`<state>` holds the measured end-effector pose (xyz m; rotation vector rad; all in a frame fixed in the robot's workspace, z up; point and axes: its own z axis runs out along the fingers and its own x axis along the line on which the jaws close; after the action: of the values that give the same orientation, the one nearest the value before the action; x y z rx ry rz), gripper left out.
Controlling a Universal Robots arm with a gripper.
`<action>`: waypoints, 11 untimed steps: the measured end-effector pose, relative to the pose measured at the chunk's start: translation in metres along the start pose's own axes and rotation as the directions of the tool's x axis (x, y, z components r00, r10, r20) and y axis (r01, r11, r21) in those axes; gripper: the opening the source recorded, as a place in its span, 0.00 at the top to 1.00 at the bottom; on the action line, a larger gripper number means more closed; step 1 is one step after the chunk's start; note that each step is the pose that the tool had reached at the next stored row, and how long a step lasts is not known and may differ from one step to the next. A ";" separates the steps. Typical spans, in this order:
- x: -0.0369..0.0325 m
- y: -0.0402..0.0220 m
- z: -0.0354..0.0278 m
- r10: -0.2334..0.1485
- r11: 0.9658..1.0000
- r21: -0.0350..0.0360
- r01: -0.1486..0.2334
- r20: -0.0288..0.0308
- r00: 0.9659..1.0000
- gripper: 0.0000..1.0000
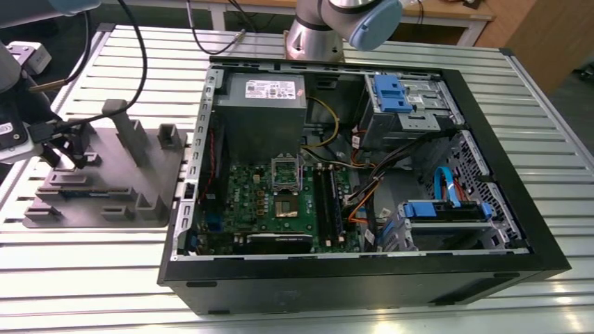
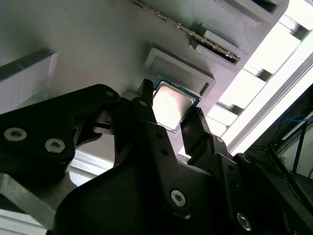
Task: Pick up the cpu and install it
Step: 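Pick up the cpu and move it towards the insertion slot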
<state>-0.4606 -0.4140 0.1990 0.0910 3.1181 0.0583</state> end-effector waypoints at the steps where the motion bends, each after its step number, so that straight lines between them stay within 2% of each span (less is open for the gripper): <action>1: 0.0000 0.0000 -0.0001 0.001 1.000 0.000 -0.001 0.000 1.000 0.53; 11: 0.0000 0.0000 -0.0006 0.009 1.000 0.000 -0.009 0.000 1.000 0.53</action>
<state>-0.4606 -0.4140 0.1996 0.1055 3.1176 0.0580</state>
